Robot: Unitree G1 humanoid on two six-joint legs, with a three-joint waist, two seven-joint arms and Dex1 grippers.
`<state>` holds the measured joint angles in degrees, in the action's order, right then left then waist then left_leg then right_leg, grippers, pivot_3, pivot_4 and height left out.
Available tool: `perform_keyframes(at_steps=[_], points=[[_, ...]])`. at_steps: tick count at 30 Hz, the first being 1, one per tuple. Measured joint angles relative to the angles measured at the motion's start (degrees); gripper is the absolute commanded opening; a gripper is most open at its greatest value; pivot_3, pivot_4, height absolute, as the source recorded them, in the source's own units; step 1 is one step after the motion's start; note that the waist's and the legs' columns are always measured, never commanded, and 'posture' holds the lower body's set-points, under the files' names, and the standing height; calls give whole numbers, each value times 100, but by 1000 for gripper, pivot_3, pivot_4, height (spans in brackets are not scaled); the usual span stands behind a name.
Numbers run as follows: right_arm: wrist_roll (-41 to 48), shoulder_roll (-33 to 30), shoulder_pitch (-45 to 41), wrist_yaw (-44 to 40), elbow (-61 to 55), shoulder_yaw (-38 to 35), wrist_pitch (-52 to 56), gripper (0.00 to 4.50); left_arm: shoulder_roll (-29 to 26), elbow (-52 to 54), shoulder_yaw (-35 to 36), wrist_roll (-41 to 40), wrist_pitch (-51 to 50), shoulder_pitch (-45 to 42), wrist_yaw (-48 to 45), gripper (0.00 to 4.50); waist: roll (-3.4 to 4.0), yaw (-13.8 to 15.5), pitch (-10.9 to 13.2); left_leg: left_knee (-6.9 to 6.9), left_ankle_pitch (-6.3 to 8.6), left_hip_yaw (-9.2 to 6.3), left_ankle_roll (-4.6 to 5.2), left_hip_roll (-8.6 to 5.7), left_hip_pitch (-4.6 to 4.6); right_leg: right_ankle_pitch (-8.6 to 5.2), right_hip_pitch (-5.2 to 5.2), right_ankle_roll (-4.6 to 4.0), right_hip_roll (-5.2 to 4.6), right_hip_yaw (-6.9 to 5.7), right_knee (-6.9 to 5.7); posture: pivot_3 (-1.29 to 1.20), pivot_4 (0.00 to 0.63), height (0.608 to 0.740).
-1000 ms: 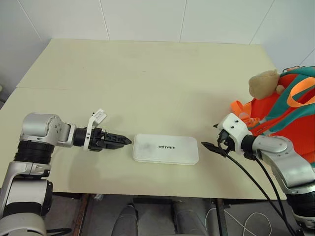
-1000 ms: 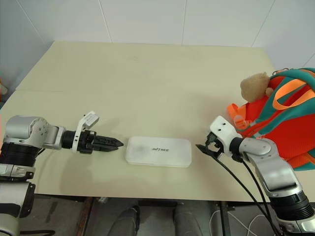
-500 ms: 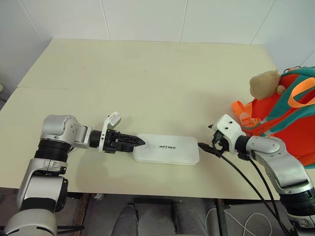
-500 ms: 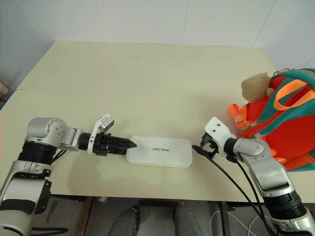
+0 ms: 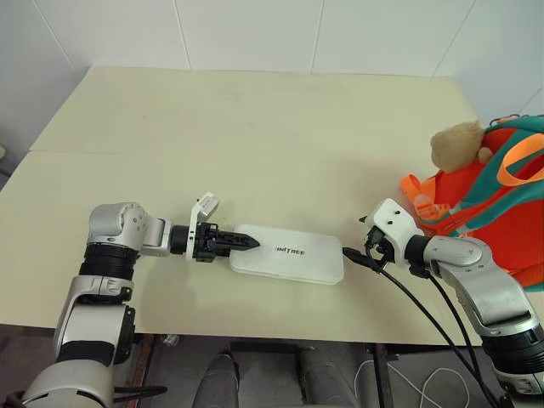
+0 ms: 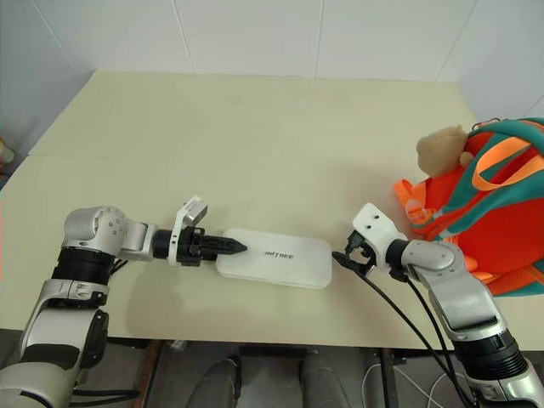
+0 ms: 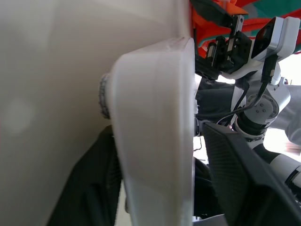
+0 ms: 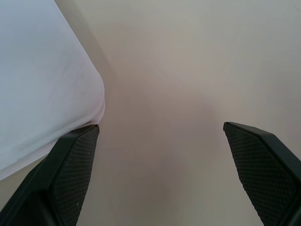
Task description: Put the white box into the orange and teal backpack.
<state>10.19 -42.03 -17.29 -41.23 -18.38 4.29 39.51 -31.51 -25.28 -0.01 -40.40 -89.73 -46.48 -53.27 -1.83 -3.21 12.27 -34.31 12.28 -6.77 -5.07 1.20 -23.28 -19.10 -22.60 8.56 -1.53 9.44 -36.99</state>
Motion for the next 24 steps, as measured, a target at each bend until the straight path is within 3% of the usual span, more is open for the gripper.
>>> perform_keyframes(at_steps=[2,7,15,24], points=[[8,0,76,33,-45,-33,70,4500,32,32,150,-118,4,-2,-56,1337,0,6,0,0,0,-1,0,0,1,0,1,0,-1,-2,0,0,150,740],[216,65,370,121,-307,-415,210,4500,10,182,143,-145,93,71,-69,1303,0,6,0,-1,-1,-2,-1,-1,1,0,3,0,-1,-2,-1,0,150,740],[1171,484,865,507,-944,-2137,775,4500,-188,440,156,-232,261,201,-232,1303,0,8,0,1,-1,-5,-2,-1,1,0,2,0,-1,-2,-2,0,150,740],[2832,84,1824,235,-1845,-4625,1793,4500,-648,387,-65,-187,614,144,-623,1303,0,26,0,4,-1,-4,-2,-2,2,-1,9,-1,-3,-4,8,0,150,740]])
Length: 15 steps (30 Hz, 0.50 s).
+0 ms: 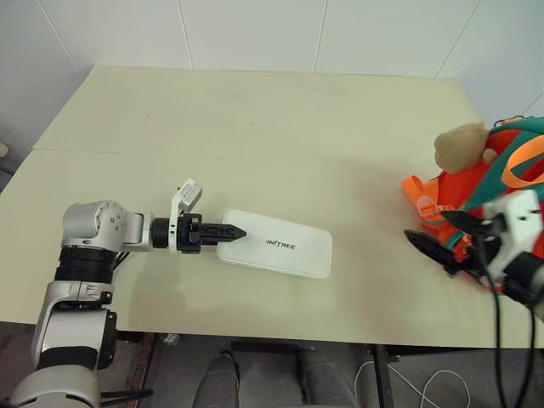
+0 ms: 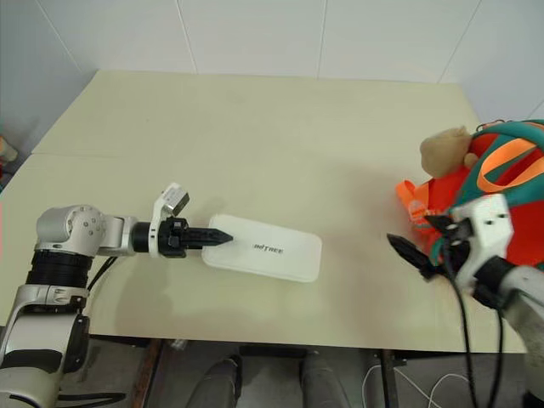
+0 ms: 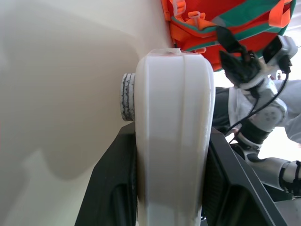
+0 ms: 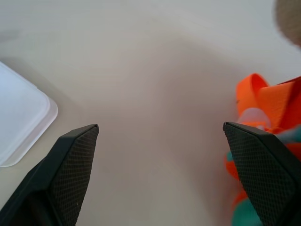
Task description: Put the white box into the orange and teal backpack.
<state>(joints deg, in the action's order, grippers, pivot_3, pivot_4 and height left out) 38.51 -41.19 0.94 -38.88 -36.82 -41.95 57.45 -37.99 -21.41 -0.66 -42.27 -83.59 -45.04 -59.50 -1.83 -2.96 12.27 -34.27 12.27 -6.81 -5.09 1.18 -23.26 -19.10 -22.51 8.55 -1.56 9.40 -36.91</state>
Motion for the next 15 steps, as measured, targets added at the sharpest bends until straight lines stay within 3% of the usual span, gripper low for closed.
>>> perform_keyframes(at_steps=[4,8,12,15], points=[[445,-248,566,-116,-103,-954,190,4500,-76,-221,-101,95,184,-143,-155,1303,-1,-3,0,0,0,1,0,-1,1,0,1,-1,0,-1,7,0,150,740],[508,-255,904,-68,-13,-1388,142,4500,-95,-400,-161,187,311,-232,-281,1303,-2,-35,0,0,0,7,0,-1,2,0,1,0,0,4,13,0,150,740],[518,-220,922,99,106,-1423,-73,4500,-89,-453,-206,240,393,-327,-325,1303,-3,-26,1,1,0,6,0,0,2,0,1,-1,1,3,12,0,150,740],[269,-86,767,326,310,-993,-493,4500,-58,-554,-210,279,438,-413,-325,1303,-3,-33,1,1,0,7,0,-1,1,0,1,0,0,5,16,0,150,740]])
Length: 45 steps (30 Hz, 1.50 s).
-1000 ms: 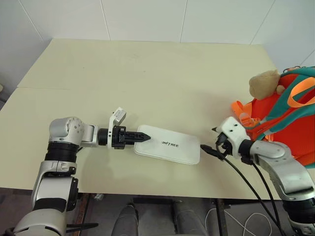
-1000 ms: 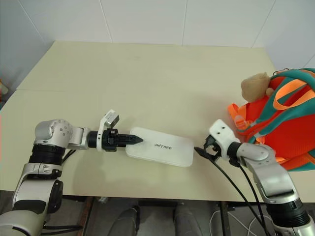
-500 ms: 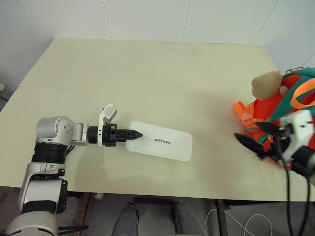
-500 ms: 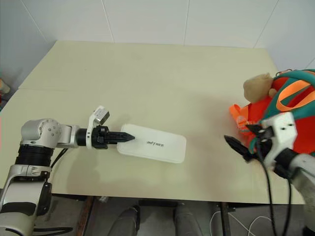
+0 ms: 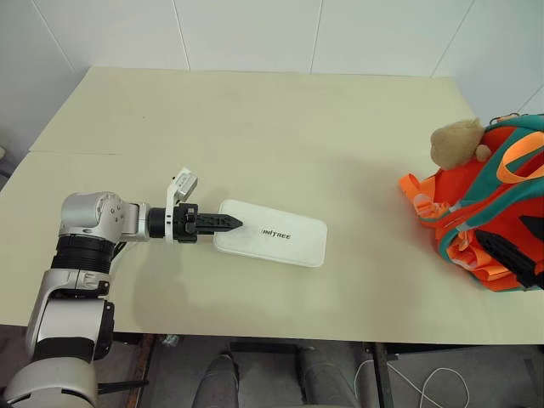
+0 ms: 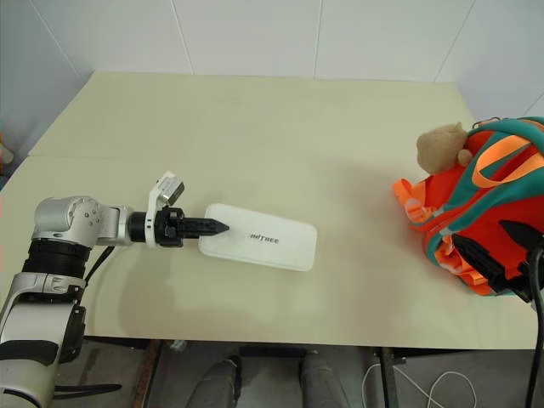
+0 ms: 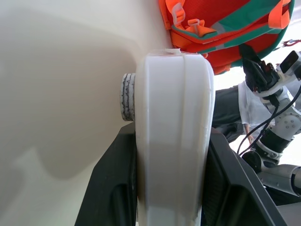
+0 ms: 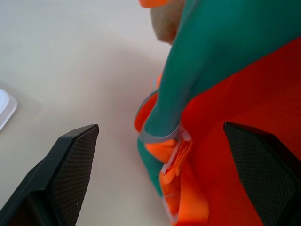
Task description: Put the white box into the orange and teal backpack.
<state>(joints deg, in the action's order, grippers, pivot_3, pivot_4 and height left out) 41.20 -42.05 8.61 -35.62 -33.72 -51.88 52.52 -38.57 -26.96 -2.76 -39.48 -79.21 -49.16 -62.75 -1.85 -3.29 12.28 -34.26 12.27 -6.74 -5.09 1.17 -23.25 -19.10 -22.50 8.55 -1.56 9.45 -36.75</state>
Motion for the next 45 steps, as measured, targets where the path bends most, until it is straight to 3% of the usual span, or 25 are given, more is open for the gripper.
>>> perform_keyframes(at_steps=[11,24,33,37,39,45], points=[[-974,454,-1931,913,1495,1860,-1312,4500,147,-115,287,8,49,-85,31,1302,4,4,2,14,-2,-2,-3,1,-1,-1,-12,-1,-1,-1,-12,0,150,740],[-1067,458,-2701,990,1820,2519,-1595,84,-77,-237,1204,20,187,27,424,1302,7,-51,3,18,-7,-4,-13,1,4,-7,-16,1,-2,-3,-30,0,150,740],[-562,641,-4280,743,1508,3747,-1199,0,-431,-1235,1529,368,1110,-602,670,1302,11,-157,6,33,-10,-9,-19,2,-5,-7,-29,1,-2,-5,-27,0,150,740],[-125,923,-4851,551,1242,4267,-961,0,-508,-1631,1566,512,1473,-815,689,1302,13,-160,7,42,-13,-10,-23,6,-48,-15,-94,-9,0,-6,-50,0,150,740],[190,1009,-5029,444,1060,4388,-841,0,-562,-1793,1593,573,1651,-913,676,1302,13,-149,7,27,-18,-27,-32,6,-101,-21,-142,-14,-1,-25,-77,0,150,740],[1057,802,-5055,42,587,4425,-495,0,-772,-2239,1588,819,2010,-1068,562,1302,12,-95,7,31,-20,-35,-36,4,-104,-26,-143,-24,-11,-57,-80,0,150,740]])
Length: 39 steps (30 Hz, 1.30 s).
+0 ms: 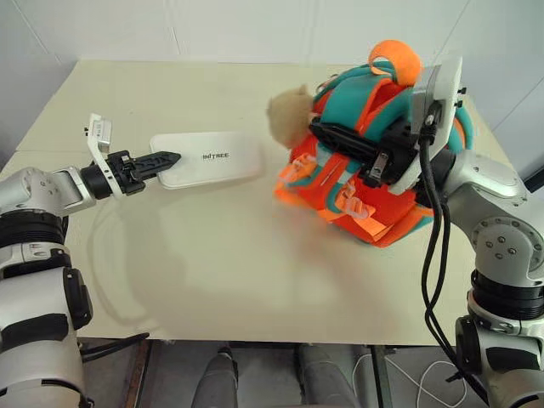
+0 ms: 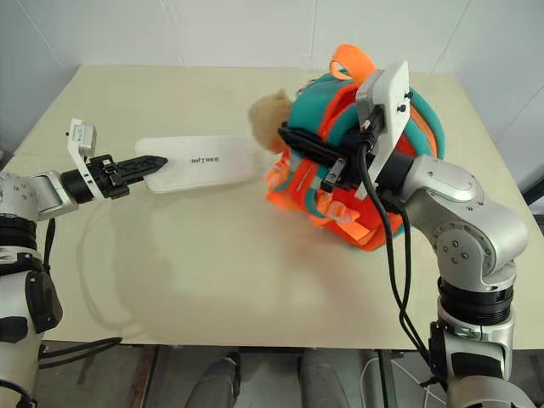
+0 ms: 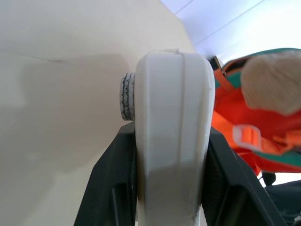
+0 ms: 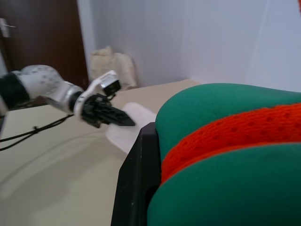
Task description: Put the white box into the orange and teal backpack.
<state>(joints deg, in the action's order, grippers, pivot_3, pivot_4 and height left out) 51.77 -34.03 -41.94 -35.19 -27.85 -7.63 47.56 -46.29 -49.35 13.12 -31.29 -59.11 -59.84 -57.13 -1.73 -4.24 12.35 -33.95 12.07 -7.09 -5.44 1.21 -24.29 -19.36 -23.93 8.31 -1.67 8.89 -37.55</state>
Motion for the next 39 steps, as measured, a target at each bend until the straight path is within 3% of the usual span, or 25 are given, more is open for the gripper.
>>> perform_keyframes(at_steps=[9,17,24,27,33,39], points=[[1211,-900,782,-572,-640,-417,307,0,-112,-348,-21,276,428,-181,-281,1302,-1,108,0,-12,-1,-5,1,-1,1,-2,5,-2,2,-6,-7,0,150,740],[1718,-1728,1181,-1212,-817,-802,271,0,-137,-481,-152,483,626,-402,-768,1302,-1,99,0,-17,-1,-6,2,0,4,-2,8,-2,5,-7,-10,0,150,740],[1519,-1995,1695,-1950,-804,-1100,-80,0,-167,-305,-172,492,1007,-489,-1347,1302,-1,106,0,-17,-1,-7,2,0,4,-3,13,-1,5,-9,-5,0,150,740],[1142,-1996,2084,-2173,-743,-1111,-348,0,-124,72,187,265,1577,-305,-1754,1302,-1,103,0,-22,-1,-5,2,0,7,-3,15,-1,5,-8,-9,0,150,740],[676,-1953,2231,-2207,-558,-1092,-646,0,85,746,905,-433,1995,-13,-2266,1301,-2,114,0,-47,-2,-9,3,1,14,-2,28,0,6,-11,-23,0,150,740],[575,-1859,2253,-2158,-533,-1065,-739,0,87,1097,926,-595,2030,41,-2611,1301,-1,112,0,-69,-1,-10,3,-1,16,2,42,6,5,-11,-25,0,150,740]])
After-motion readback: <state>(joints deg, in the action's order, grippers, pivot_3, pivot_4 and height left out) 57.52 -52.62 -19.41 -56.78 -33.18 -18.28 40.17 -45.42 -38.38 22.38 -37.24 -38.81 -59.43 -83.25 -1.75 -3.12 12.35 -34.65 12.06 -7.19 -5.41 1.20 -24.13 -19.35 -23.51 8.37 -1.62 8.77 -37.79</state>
